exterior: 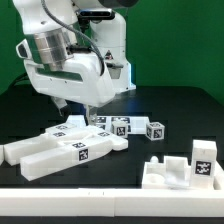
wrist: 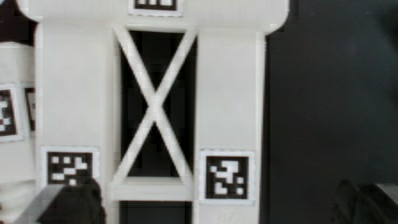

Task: Assemble chair

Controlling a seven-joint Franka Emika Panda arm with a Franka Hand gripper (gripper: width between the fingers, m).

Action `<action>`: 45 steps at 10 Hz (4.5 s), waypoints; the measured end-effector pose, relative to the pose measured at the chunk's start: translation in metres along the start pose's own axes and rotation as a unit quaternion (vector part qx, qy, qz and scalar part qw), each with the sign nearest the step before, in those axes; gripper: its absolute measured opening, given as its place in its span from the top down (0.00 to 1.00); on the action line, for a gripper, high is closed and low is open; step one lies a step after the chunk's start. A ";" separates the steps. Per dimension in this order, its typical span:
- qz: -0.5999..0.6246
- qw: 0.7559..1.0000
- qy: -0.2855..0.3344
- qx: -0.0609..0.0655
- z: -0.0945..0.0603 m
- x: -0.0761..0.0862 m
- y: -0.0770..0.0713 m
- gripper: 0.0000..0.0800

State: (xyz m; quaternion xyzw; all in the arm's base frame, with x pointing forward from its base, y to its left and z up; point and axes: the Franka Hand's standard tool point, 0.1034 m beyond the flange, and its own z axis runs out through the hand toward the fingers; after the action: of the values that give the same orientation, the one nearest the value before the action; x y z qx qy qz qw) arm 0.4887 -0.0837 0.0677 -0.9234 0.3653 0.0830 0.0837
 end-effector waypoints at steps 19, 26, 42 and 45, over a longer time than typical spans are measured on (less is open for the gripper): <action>-0.080 0.991 0.088 -0.067 0.040 -0.035 0.107 0.19; -0.059 0.992 0.090 -0.068 0.034 -0.023 0.134 0.19; -0.062 0.992 0.093 -0.054 0.011 -0.013 0.104 0.19; -0.061 0.991 0.097 -0.068 0.018 -0.004 0.120 0.19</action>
Offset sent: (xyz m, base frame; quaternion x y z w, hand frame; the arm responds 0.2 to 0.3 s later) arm 0.0000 0.0000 0.0000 0.0000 0.0000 0.0000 1.0000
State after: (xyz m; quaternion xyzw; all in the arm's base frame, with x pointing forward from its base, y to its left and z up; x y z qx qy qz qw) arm 0.4014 -0.1632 0.0394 -0.9511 0.3084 0.0124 -0.0100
